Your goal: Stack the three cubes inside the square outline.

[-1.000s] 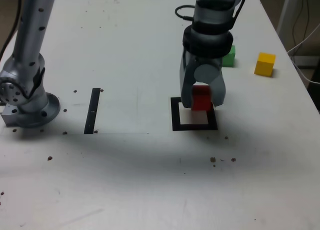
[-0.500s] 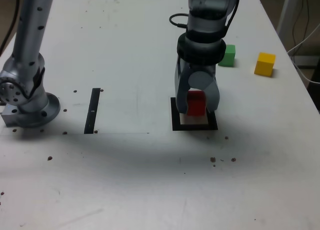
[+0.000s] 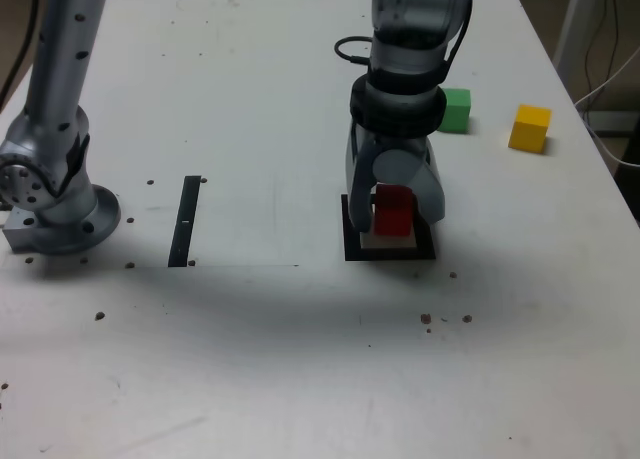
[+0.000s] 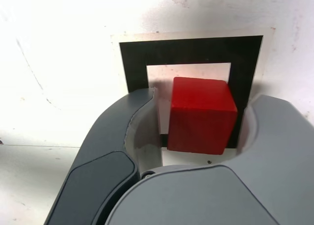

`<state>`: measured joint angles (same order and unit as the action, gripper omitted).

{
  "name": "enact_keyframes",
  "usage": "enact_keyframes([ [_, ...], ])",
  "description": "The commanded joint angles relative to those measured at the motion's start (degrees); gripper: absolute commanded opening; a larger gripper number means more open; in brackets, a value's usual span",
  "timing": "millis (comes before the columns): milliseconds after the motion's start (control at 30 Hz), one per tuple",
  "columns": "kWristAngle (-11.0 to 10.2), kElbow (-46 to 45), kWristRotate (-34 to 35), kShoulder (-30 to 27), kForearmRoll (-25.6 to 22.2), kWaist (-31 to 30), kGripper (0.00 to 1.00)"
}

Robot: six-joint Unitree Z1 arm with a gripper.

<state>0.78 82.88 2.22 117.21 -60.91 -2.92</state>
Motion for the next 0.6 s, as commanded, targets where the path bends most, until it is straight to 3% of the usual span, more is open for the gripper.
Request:
enact_keyframes([
  [0, 0.0, -0.4, 0.1, -0.8, 0.2, 0.3, 0.99],
  [267, -2.1, -0.7, -0.2, -2.8, -0.8, 1.1, 0.99],
  [567, -5.3, 2.6, -3.0, -3.0, -5.8, 4.3, 0.99],
])
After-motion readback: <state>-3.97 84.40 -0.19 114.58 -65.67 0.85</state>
